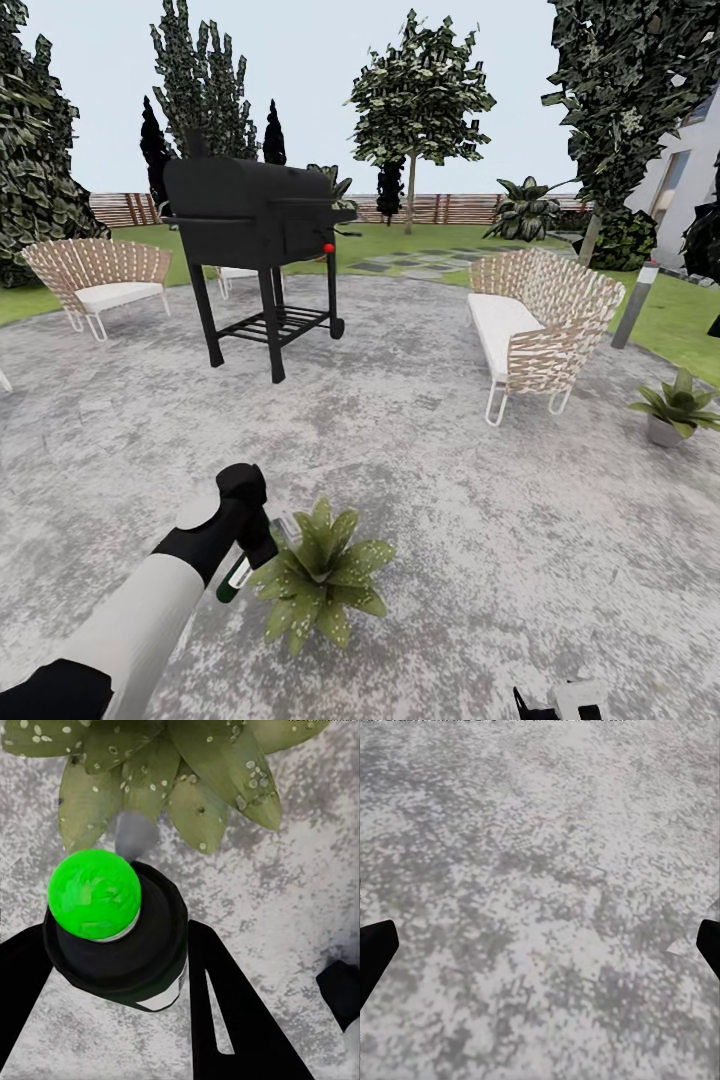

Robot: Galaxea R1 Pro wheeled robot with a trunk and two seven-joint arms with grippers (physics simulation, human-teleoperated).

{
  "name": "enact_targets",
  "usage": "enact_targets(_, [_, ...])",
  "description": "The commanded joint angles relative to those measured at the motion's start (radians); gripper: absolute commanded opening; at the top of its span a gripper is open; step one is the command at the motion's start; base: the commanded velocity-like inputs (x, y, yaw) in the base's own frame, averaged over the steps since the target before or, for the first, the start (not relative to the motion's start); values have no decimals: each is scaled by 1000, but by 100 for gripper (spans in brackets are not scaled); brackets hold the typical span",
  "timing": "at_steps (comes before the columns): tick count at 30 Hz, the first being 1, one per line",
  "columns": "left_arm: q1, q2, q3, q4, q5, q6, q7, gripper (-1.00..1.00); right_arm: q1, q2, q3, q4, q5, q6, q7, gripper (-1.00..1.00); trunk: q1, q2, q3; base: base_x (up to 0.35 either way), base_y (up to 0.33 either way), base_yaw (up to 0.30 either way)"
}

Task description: Pick up the pesticide atomizer in the garden and spray insectifuge to fully cover both potted plants in the garden.

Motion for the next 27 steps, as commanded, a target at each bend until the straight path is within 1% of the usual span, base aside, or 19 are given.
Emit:
enact_targets(1, [0,-1,-1,-2,-8,9,-9,-100,-1,0,-8,0,2,-3,7,100,0,0,-1,108,121,0])
enact_targets(5, [1,-3,0,-4,-9,9,-9,-100,-1,0,-8,0,2,-3,7,100,0,0,-1,146,233,0])
enact_targets(7, [3,-9,-2,-4,-9,9,-5,-100,-1,0,-8,0,2,-3,7,100,0,0,-1,97,198,0])
enact_targets(12, [-2,-22,-4,-14,-10,11,4,-100,-1,0,-7,0,2,-3,7,100,0,0,-1,14,28,0])
enact_targets(17, [-1,-22,-5,-47,-11,14,13,-100,-1,0,-7,1,2,-3,7,100,0,0,-1,0,1,0])
enact_targets(18, [1,-17,-5,-48,-17,22,17,-100,-1,0,-8,1,2,-3,7,100,0,0,-1,0,0,0])
enact_targets(21, [12,-9,1,-48,-60,32,41,-100,-1,0,-7,2,2,-3,7,100,0,0,-1,0,0,0])
enact_targets(23, [14,-9,-1,-46,-70,32,44,-100,-1,1,-7,2,3,-3,7,100,0,0,-1,0,0,0])
enact_targets(26, [15,-22,-2,-48,-70,33,40,-100,-1,1,-7,2,3,-3,7,100,0,0,-1,0,0,0])
enact_targets(27, [15,-34,-3,-49,-70,33,38,-100,-1,1,-7,2,3,-3,7,100,0,0,-1,0,0,0])
